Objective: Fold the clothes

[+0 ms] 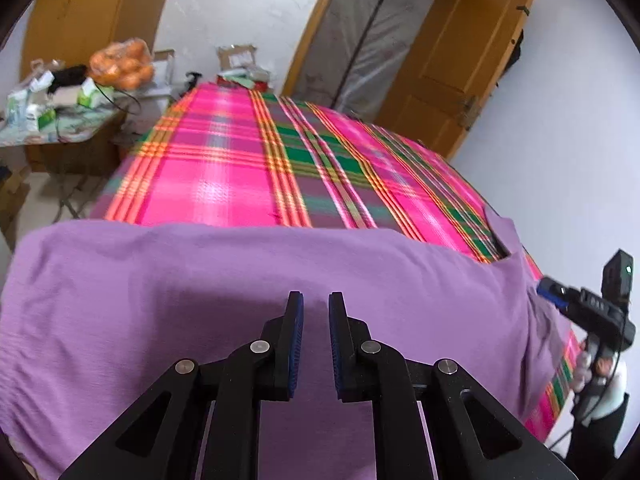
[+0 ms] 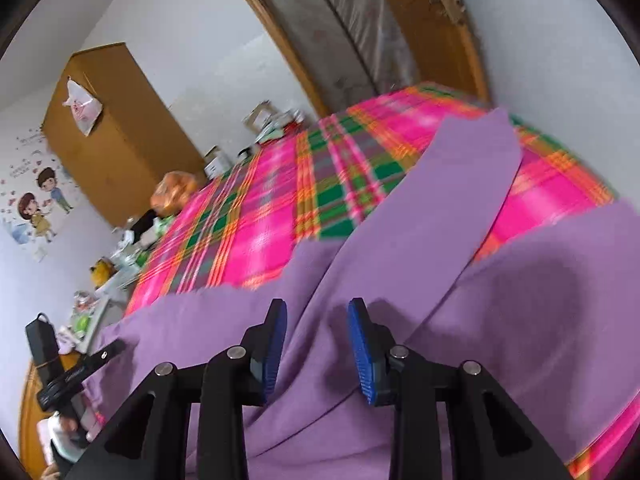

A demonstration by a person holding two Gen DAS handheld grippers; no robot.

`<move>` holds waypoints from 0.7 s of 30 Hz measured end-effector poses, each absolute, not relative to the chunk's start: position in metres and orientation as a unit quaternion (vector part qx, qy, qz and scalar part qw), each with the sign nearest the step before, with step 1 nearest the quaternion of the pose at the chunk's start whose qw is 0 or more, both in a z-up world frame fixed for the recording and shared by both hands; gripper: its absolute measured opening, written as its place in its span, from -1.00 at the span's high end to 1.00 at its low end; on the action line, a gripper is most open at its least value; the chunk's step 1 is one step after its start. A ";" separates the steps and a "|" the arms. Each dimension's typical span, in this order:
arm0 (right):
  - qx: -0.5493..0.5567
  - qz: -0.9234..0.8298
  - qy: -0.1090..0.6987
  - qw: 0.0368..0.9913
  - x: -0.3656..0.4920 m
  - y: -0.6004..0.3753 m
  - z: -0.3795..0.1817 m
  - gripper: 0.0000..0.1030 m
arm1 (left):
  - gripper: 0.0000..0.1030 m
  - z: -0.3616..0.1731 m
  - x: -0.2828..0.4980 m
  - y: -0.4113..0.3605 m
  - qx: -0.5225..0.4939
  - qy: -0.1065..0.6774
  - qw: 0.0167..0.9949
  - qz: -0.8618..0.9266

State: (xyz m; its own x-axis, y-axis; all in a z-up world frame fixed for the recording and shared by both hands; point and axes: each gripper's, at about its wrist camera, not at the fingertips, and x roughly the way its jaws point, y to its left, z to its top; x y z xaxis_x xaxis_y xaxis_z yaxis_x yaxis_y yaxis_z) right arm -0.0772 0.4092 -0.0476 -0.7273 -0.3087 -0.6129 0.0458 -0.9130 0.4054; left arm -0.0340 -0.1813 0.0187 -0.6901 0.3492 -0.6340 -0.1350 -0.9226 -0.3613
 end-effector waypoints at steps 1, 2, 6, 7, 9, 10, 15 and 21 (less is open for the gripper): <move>0.355 -0.914 -0.176 0.086 -0.084 0.412 -0.044 0.36 | 0.75 0.018 -0.035 -0.180 -0.374 -0.144 0.134 0.906; 0.357 -0.916 -0.165 0.073 -0.094 0.412 -0.040 0.35 | 0.75 0.017 -0.037 -0.178 -0.378 -0.143 0.135 0.905; 0.372 -0.919 -0.129 0.031 -0.136 0.410 -0.038 0.35 | 0.74 0.015 -0.038 -0.171 -0.388 -0.129 0.122 0.904; 0.382 -0.916 -0.120 0.016 -0.147 0.409 -0.040 0.35 | 0.74 0.014 -0.038 -0.169 -0.391 -0.125 0.119 0.904; 0.410 -0.907 -0.101 0.001 -0.168 0.404 -0.047 0.35 | 0.74 0.013 -0.038 -0.166 -0.395 -0.117 0.111 0.904; 0.424 -0.901 -0.093 0.002 -0.176 0.400 -0.053 0.35 | 0.74 0.013 -0.038 -0.164 -0.398 -0.113 0.108 0.904; 0.455 -0.890 -0.040 -0.002 -0.194 0.387 -0.070 0.35 | 0.74 0.012 -0.038 -0.157 -0.404 -0.094 0.093 0.905; 0.455 -0.889 -0.045 -0.010 -0.192 0.403 -0.071 0.91 | 0.74 0.011 -0.040 -0.160 -0.404 -0.102 0.096 0.904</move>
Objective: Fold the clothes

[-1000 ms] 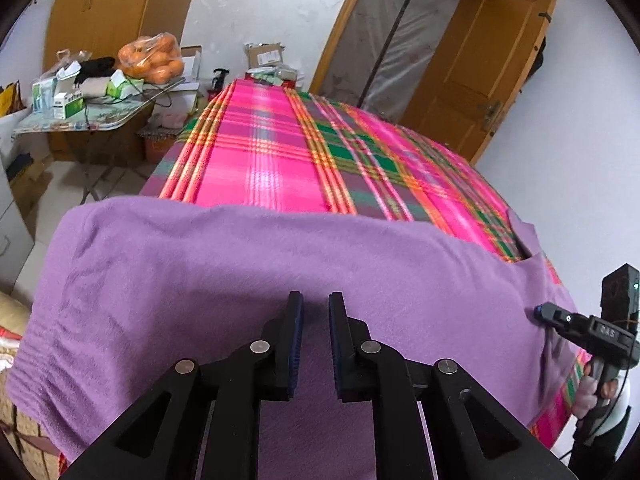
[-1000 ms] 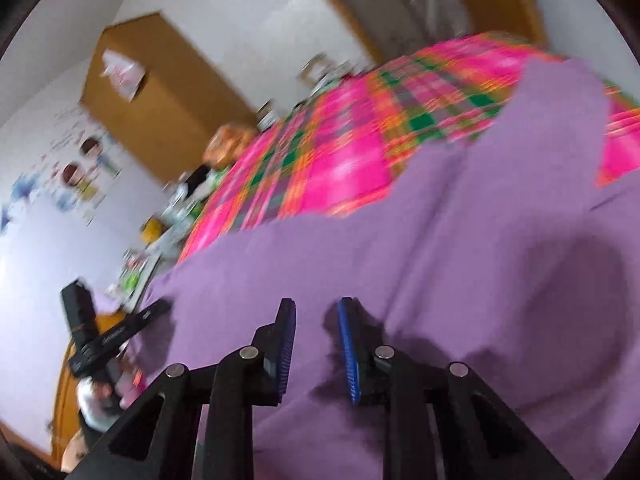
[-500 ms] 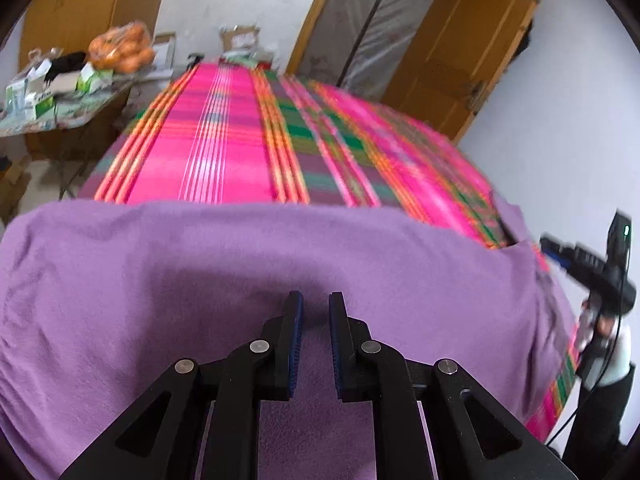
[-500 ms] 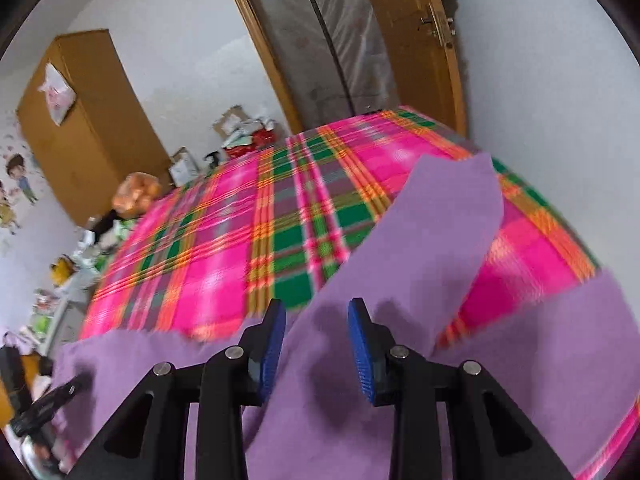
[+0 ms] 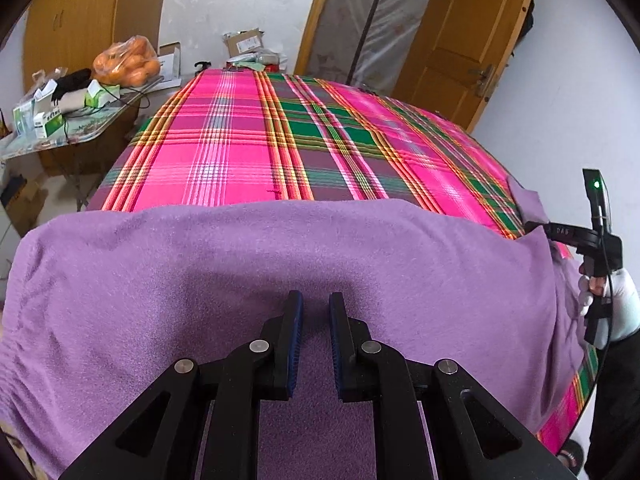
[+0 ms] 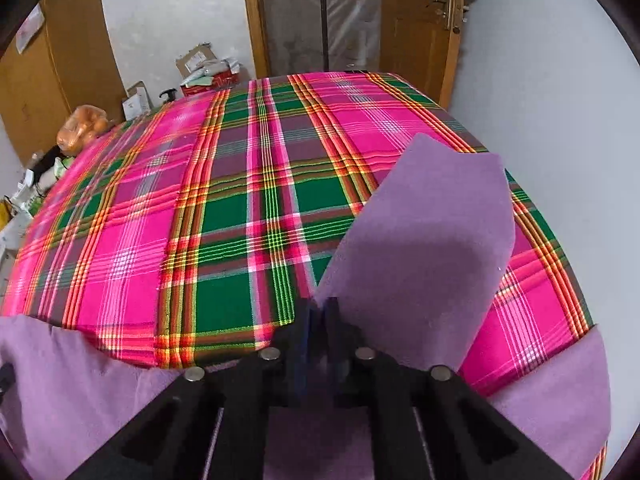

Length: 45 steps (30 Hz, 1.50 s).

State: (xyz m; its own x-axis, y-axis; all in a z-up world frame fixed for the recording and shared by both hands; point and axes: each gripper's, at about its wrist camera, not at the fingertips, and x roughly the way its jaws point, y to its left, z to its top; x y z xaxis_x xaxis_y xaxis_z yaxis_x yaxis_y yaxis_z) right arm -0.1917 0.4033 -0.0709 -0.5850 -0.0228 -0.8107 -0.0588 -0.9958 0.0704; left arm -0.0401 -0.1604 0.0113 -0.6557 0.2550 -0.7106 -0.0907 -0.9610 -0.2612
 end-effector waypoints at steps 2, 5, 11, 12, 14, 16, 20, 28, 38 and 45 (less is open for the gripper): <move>-0.438 0.897 0.059 0.007 -0.181 0.410 -0.063 0.95 | 0.74 0.011 -0.040 -0.161 -0.404 -0.105 0.097 0.904; -0.405 0.911 0.081 0.005 -0.159 0.422 -0.047 0.95 | 0.74 0.010 -0.040 -0.162 -0.403 -0.109 0.099 0.903; -0.322 0.936 0.145 0.019 -0.076 0.460 -0.005 0.95 | 0.74 0.010 -0.040 -0.165 -0.403 -0.118 0.103 0.902; -0.321 0.934 0.153 0.026 -0.066 0.467 -0.006 0.95 | 0.74 0.010 -0.040 -0.166 -0.402 -0.119 0.104 0.902; -0.329 0.929 0.167 0.040 -0.050 0.478 -0.016 0.95 | 0.74 0.010 -0.040 -0.167 -0.402 -0.123 0.106 0.901; -0.337 0.922 0.181 0.054 -0.035 0.490 -0.026 0.95 | 0.74 0.010 -0.040 -0.168 -0.402 -0.127 0.108 0.900; -0.353 0.908 0.209 0.082 -0.004 0.513 -0.045 0.95 | 0.74 0.010 -0.040 -0.169 -0.402 -0.131 0.109 0.900; -0.368 0.900 0.213 0.098 0.025 0.532 -0.066 0.71 | 0.74 0.017 -0.031 -0.153 -0.396 -0.100 0.105 0.907; -0.361 0.919 0.144 0.060 0.013 0.514 -0.068 0.38 | 0.65 0.036 0.006 -0.052 -0.371 -0.033 0.282 0.884; -0.339 0.926 0.157 0.057 0.014 0.524 -0.066 0.91 | 0.61 0.035 0.025 0.012 -0.369 0.020 0.365 0.855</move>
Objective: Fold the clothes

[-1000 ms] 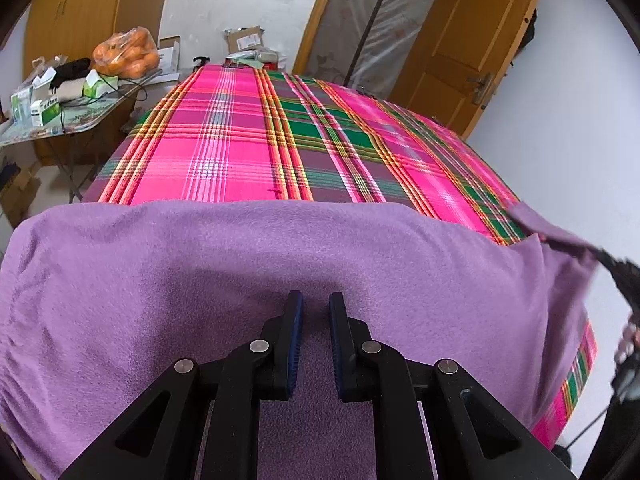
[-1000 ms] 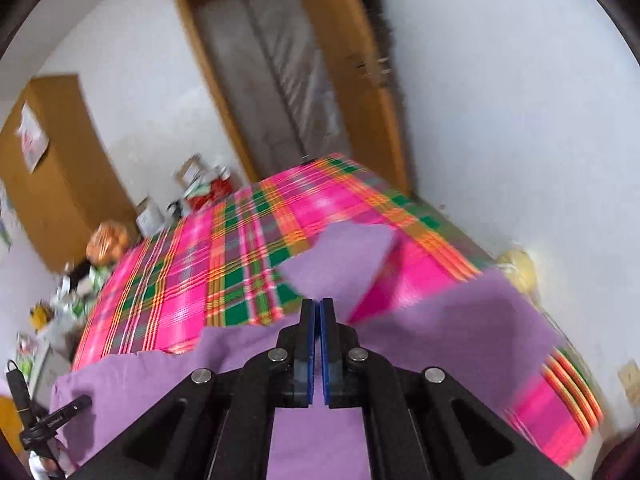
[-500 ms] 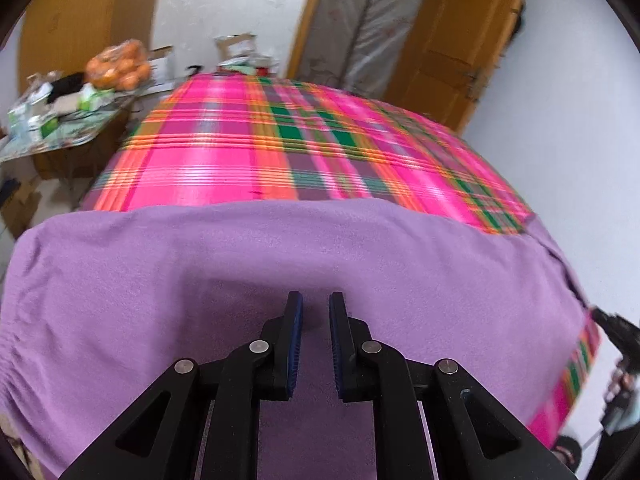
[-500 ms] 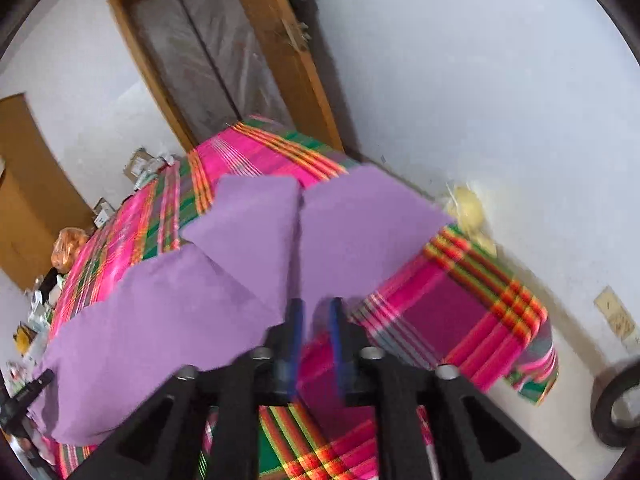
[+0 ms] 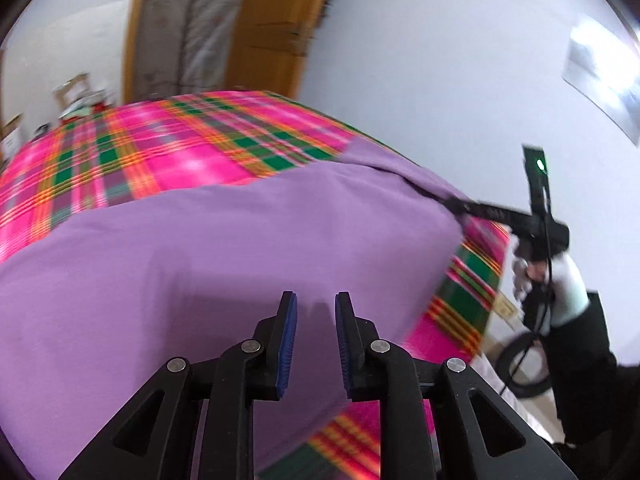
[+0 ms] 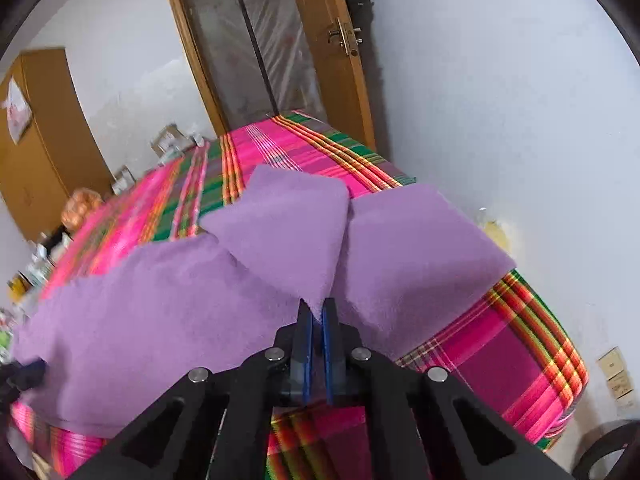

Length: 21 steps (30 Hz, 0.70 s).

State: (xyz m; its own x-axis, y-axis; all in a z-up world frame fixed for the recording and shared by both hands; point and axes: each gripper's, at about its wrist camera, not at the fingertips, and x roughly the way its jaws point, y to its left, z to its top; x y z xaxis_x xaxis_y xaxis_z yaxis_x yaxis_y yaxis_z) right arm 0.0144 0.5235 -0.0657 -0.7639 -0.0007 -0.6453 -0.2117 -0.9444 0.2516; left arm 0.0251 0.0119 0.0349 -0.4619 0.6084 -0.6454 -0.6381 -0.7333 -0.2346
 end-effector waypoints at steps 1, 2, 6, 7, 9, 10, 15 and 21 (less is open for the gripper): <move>-0.334 0.926 0.165 0.054 0.018 0.526 -0.065 0.91 | 0.61 0.034 0.026 0.015 -0.368 0.025 0.368 0.853; -0.330 0.927 0.173 0.051 0.022 0.529 -0.064 0.91 | 0.60 0.033 0.029 0.018 -0.368 0.030 0.371 0.852; -0.319 0.924 0.206 0.042 0.033 0.539 -0.065 0.91 | 0.60 0.030 0.033 0.028 -0.370 0.040 0.384 0.845; -0.325 0.920 0.213 0.044 0.031 0.541 -0.071 0.91 | 0.60 0.029 0.033 0.028 -0.371 0.041 0.386 0.844; -0.328 0.916 0.224 0.048 0.030 0.545 -0.080 0.91 | 0.59 0.026 0.032 0.033 -0.377 0.046 0.389 0.839; -0.325 0.917 0.225 0.050 0.031 0.546 -0.079 0.87 | 0.59 0.023 0.033 0.036 -0.382 0.051 0.391 0.836; -0.296 0.933 0.192 0.069 0.038 0.539 -0.059 0.51 | 0.57 0.018 0.037 0.041 -0.385 0.071 0.396 0.831; -0.272 0.954 0.109 0.061 0.034 0.518 -0.033 0.41 | 0.57 0.034 0.011 0.023 -0.369 0.038 0.354 0.859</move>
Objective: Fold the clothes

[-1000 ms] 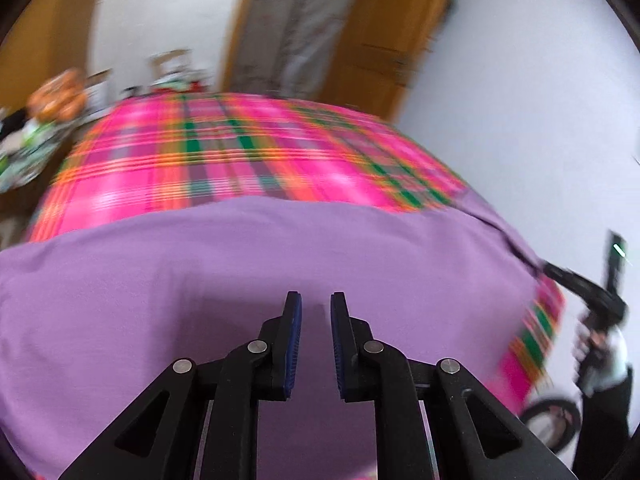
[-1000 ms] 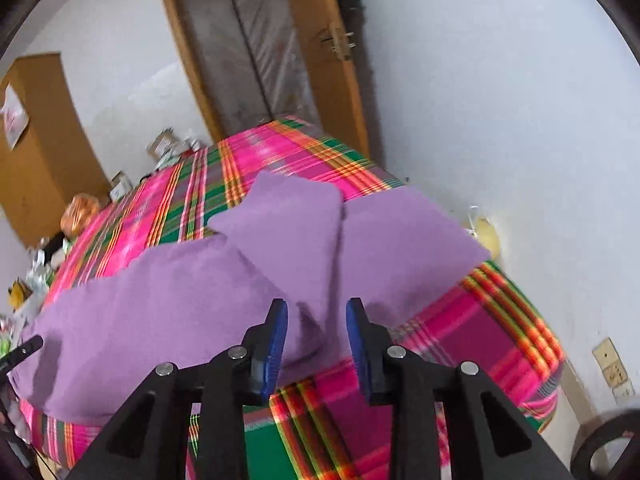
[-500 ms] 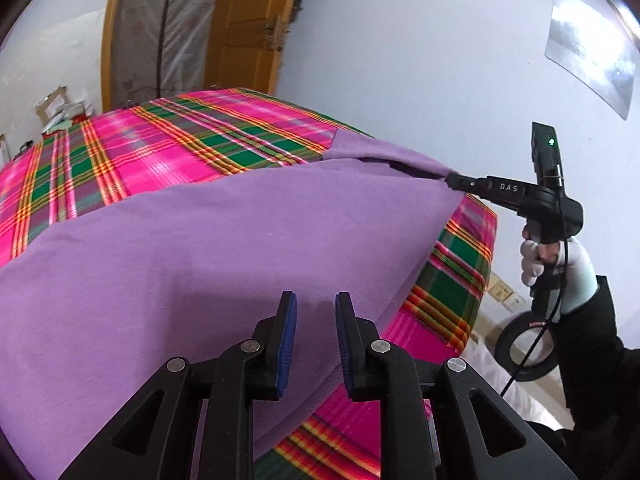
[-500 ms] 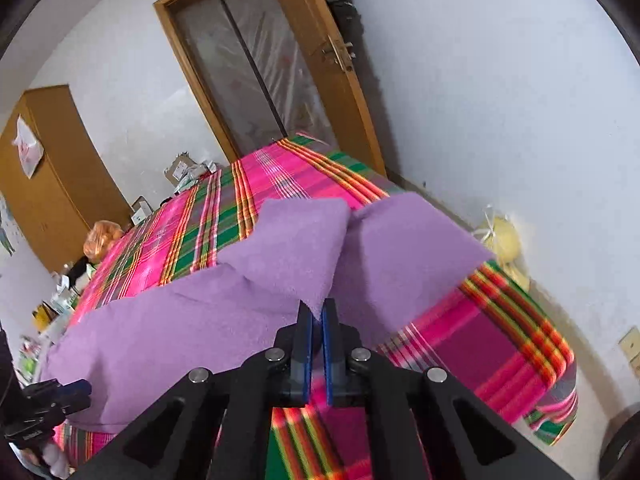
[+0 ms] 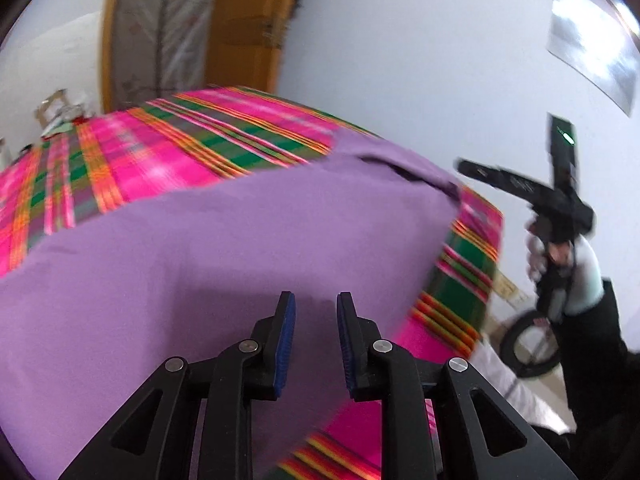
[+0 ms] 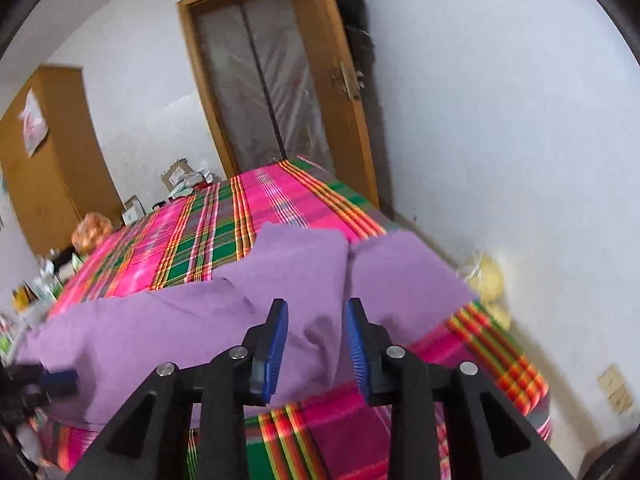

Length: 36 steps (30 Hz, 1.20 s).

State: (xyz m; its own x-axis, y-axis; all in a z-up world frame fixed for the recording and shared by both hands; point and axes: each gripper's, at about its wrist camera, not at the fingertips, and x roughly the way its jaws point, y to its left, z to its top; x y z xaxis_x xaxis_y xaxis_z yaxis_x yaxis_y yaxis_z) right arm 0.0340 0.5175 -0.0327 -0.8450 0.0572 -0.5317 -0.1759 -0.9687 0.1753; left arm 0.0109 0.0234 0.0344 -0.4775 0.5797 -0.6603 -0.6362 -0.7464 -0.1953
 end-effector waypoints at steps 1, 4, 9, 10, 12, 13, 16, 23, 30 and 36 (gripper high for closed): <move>-0.274 0.955 0.095 0.056 0.029 0.513 -0.031 0.40 | 0.57 0.035 0.003 0.018 -0.370 0.030 0.339 0.864; -0.287 0.956 0.044 0.038 0.010 0.495 -0.028 0.37 | 0.57 0.032 -0.017 0.004 -0.377 0.012 0.302 0.876; -0.323 0.946 -0.022 0.022 -0.026 0.473 -0.036 0.37 | 0.57 0.022 -0.037 -0.014 -0.406 -0.031 0.282 0.869; -0.328 0.944 -0.029 0.021 -0.032 0.471 -0.038 0.37 | 0.57 0.021 -0.038 -0.015 -0.409 -0.035 0.283 0.867; -0.340 0.939 -0.042 0.018 -0.044 0.466 -0.042 0.36 | 0.57 0.019 -0.039 -0.017 -0.413 -0.040 0.284 0.864; -0.345 0.937 -0.048 0.016 -0.049 0.464 -0.044 0.36 | 0.57 0.018 -0.040 -0.016 -0.414 -0.041 0.284 0.864; -0.361 0.930 -0.067 0.012 -0.067 0.457 -0.049 0.36 | 0.57 0.019 -0.038 -0.016 -0.416 -0.044 0.287 0.862; -0.353 0.935 -0.027 0.005 -0.083 0.474 -0.042 0.95 | 0.57 0.018 -0.039 -0.027 -0.420 -0.077 0.299 0.853; -0.260 0.938 0.215 0.081 -0.033 0.594 -0.020 0.95 | 0.57 0.015 -0.044 -0.030 -0.423 -0.100 0.309 0.846; -0.249 0.885 0.373 0.126 0.003 0.673 -0.063 0.94 | 0.57 0.016 -0.043 -0.031 -0.423 -0.102 0.309 0.846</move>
